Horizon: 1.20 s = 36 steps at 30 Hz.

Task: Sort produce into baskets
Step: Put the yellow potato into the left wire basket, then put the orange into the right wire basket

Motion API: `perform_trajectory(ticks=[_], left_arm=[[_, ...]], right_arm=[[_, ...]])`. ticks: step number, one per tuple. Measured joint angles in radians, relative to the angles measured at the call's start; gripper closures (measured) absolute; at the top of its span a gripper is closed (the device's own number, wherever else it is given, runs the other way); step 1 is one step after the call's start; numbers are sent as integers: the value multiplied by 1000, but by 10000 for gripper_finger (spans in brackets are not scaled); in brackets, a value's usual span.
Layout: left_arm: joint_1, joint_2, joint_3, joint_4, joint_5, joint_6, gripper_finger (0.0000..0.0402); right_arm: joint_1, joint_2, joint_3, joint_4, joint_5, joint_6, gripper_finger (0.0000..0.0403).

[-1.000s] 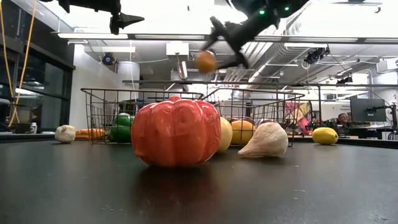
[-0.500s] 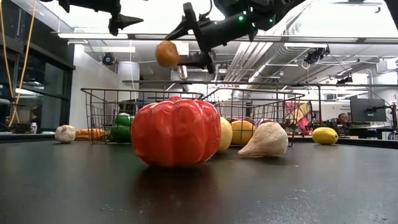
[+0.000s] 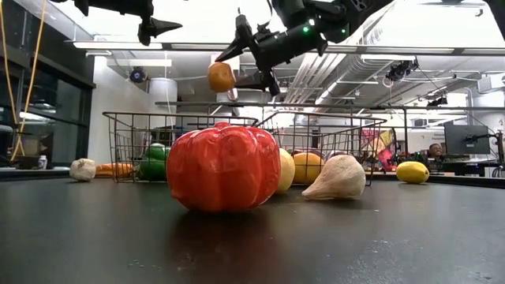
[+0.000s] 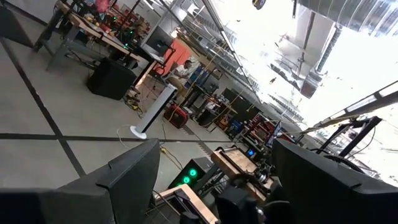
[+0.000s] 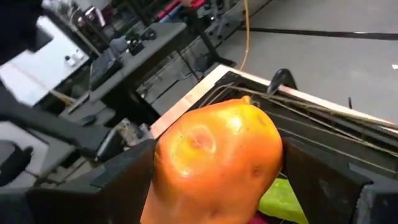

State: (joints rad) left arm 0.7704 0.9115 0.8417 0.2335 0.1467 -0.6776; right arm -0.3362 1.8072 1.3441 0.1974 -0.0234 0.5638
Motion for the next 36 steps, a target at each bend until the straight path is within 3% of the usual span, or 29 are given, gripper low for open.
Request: perform_trajectory(ticks=[4, 11, 18, 22, 26, 31, 36], left_arm=[[0, 0, 0, 0, 0, 0, 103], [0, 0, 0, -1, 0, 0, 103], [0, 0, 0, -3, -4, 16, 103], [0, 0, 0, -3, -4, 15, 103], [-13, 0, 0, -3, 40, -26, 103], [-139, 1, 0, -13, 129, -28, 103], [-379, 36, 1, -133, 5, -29, 103]], right_arm=[[-18, 0, 0, -16, -2, 76, 77], [-15, 0, 0, -65, -41, 18, 72], [-10, 0, 0, -111, -71, 3, 9], [-18, 0, 0, -88, -55, -30, 24], [-47, -12, 17, -84, -120, -48, 30], [-97, -42, 58, -133, -267, -114, 30], [-138, -82, 89, -207, -295, -200, 31]])
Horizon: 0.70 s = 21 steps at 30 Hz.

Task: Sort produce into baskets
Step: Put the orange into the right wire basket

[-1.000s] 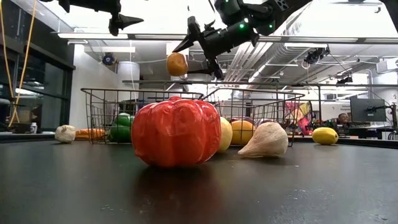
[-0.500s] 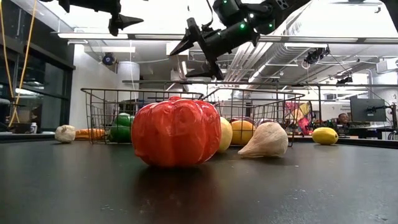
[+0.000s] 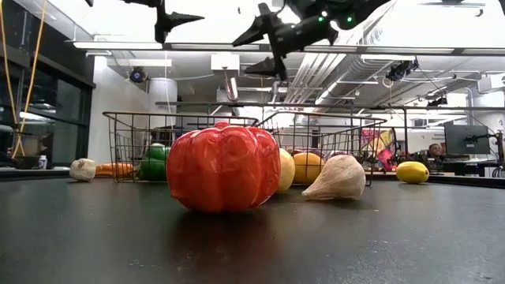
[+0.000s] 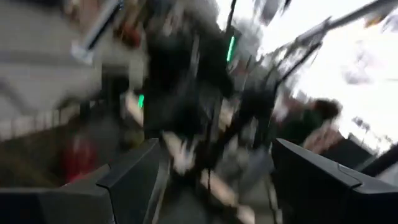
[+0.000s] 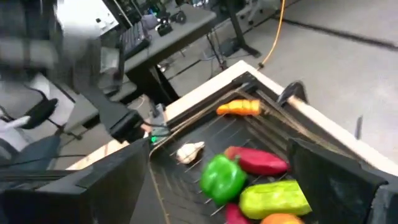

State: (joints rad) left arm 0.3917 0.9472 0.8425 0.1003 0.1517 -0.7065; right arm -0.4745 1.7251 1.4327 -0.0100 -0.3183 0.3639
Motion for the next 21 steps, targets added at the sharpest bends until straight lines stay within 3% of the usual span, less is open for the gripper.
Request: perform_trajectory(ticks=[4, 14, 17, 21], left_arm=[[-189, 51, 2, -212, -41, -48, 103], [-554, 185, 155, -1161, -22, -207, 103], [-660, 225, 155, -1290, -24, -276, 103], [-800, 280, 155, -1339, -13, -347, 103]], right_arm=[[-20, -44, 3, -60, -3, -55, 31], [57, -165, 3, -322, 2, -69, 31], [137, -193, 3, -378, 77, -32, 31], [264, -208, 3, -411, 201, 48, 30]])
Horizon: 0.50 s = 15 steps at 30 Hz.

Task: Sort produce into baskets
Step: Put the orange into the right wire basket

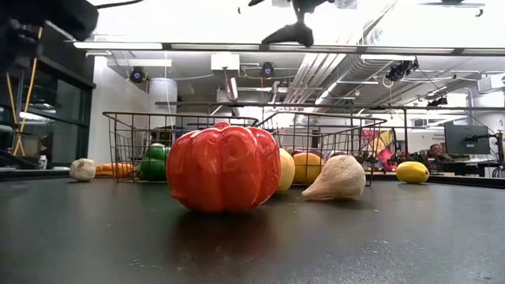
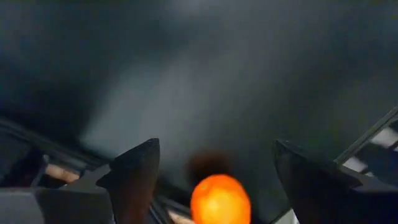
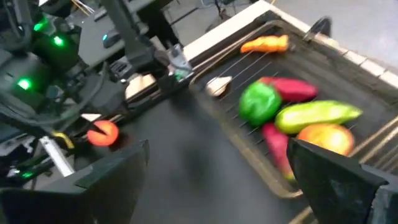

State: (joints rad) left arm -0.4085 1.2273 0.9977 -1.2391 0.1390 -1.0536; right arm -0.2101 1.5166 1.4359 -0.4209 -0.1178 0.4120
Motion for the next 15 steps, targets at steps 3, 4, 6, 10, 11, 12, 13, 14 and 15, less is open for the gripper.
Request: perform_trajectory(ticks=[3, 4, 6, 10, 11, 12, 13, 14, 15], left_arm=[[-108, 47, 0, 2, -2, -40, 103], [-144, 64, 0, 1, -1, -49, 103], [-214, 96, 0, 0, 2, -73, 103], [-343, 150, 0, 7, 50, -114, 103], [-373, 161, 0, 9, 66, -119, 103], [-401, 171, -2, 11, 82, -128, 103], [-426, 182, -2, 10, 103, -139, 103], [-446, 191, -3, 11, 129, -148, 103], [-464, 199, -3, 13, 156, -159, 103]], right_arm=[[95, 0, 0, -1, 84, 91, 30], [126, 0, 0, -1, 118, 123, 30], [185, 0, 0, -1, 191, 177, 30], [283, 0, 0, -1, 324, 244, 30], [303, 0, 0, -1, 352, 257, 30], [321, 0, 0, -1, 375, 265, 30], [338, 0, 0, -2, 394, 269, 30], [352, 0, 0, -2, 409, 271, 30], [364, 0, 0, -3, 418, 271, 30]])
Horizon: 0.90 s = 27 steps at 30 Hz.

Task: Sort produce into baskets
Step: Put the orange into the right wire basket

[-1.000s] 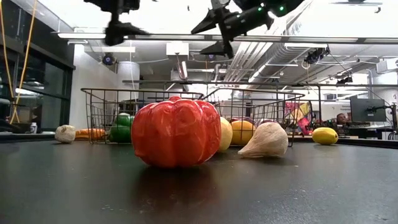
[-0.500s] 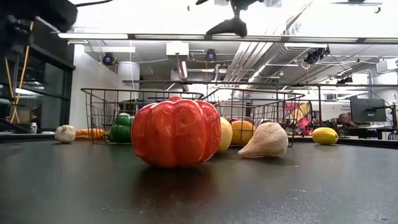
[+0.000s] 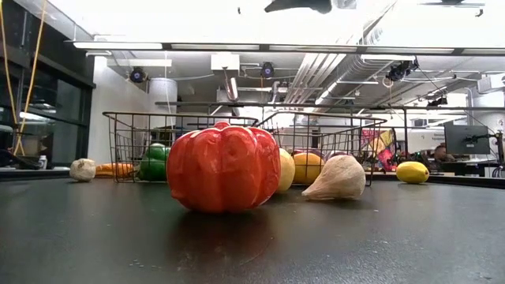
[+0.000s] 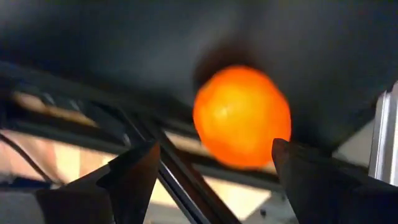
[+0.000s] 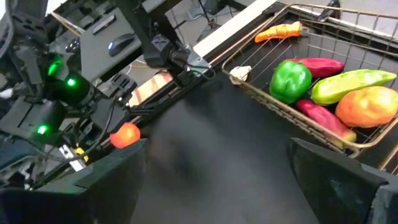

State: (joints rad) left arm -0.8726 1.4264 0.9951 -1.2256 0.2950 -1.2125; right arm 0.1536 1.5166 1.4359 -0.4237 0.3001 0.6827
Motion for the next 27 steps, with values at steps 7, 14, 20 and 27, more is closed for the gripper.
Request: perform_trajectory(ticks=[7, 14, 20, 27], left_arm=[[-36, 22, 0, 29, 122, -101, 103], [-9, 22, 0, 90, 139, -264, 103], [12, 22, 0, 138, 112, -281, 103], [57, 22, 0, 130, 85, -278, 87]], right_arm=[[65, 0, 0, -17, 8, -9, 30], [98, 0, 0, -78, 8, -11, 30], [111, 0, 0, -115, 8, -11, 30], [116, 0, 0, -115, 24, -14, 30]])
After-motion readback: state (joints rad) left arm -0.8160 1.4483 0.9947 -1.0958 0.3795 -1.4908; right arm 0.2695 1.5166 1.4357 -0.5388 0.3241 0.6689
